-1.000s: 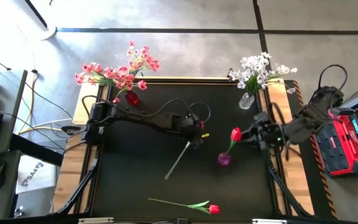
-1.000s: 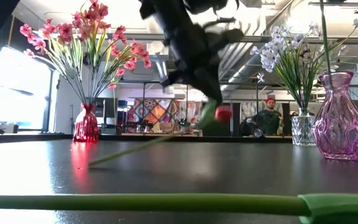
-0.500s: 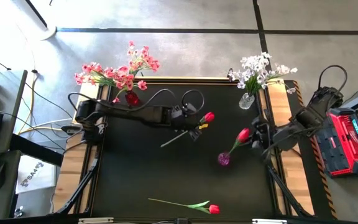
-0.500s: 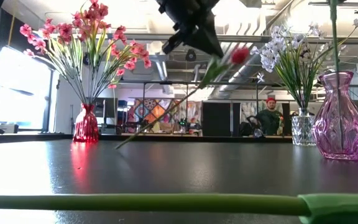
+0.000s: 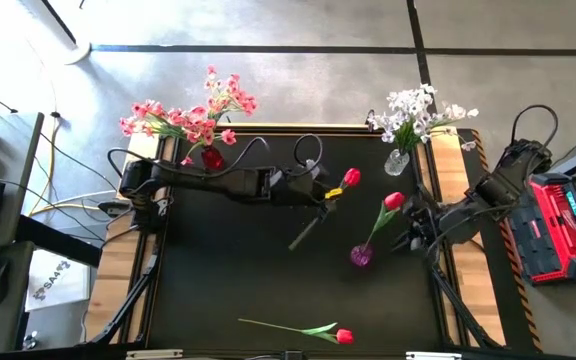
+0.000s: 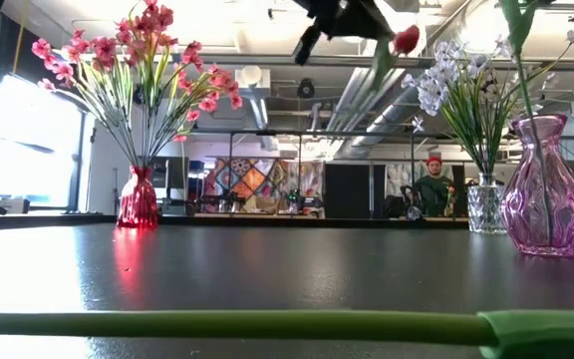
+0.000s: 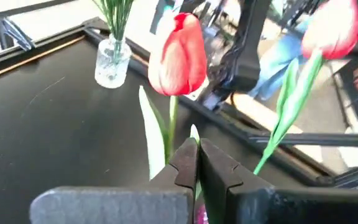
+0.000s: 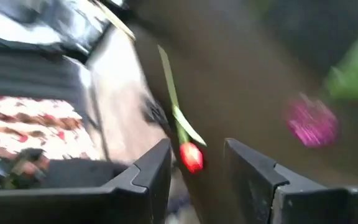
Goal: Sort flowers into vase by color
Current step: Put the middle red tulip into the purple flower vase, then put the top red tulip into the purple flower vase
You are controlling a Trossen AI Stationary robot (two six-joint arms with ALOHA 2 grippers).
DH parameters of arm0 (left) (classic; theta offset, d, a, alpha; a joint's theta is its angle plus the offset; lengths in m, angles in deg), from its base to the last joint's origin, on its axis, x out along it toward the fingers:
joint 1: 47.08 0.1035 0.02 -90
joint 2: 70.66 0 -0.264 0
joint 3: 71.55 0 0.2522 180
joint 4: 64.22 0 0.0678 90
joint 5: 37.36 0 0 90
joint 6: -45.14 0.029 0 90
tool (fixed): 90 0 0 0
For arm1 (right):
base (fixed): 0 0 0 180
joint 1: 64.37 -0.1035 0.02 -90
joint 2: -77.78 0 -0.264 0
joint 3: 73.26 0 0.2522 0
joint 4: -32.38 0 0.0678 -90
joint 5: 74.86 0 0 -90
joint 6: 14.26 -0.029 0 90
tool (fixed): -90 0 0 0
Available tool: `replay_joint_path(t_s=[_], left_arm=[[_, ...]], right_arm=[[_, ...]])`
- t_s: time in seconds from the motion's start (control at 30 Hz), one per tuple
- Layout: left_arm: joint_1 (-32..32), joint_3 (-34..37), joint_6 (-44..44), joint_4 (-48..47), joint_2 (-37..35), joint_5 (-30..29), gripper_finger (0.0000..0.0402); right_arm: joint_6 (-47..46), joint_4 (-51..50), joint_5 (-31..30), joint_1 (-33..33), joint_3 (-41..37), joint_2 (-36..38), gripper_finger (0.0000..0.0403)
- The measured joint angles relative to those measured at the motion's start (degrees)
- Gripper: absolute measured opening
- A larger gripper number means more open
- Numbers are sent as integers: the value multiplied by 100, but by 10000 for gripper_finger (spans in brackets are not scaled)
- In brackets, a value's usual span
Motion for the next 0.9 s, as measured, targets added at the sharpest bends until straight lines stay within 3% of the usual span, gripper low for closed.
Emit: replay_joint_path(t_s=[0.2, 0.37, 0.57, 0.77, 0.9], left_arm=[[2, -2, -1, 401, -235, -131, 0], [16, 1, 239, 857, -540, -143, 0], [22, 1, 738, 1580, -830, -151, 0], [22, 1, 996, 1928, -1000, -119, 0], [24, 1, 1407, 2260, -991, 357, 0]], right_arm=[[860, 1139, -759, 1, 1, 2, 138], [975, 1085, -1168, 2, 2, -34, 138], [1007, 1418, -2399, 239, 2, -161, 138], [2004, 2165, -2407, 637, 2, -469, 138], [2576, 2721, -2519, 988, 2, -650, 138]])
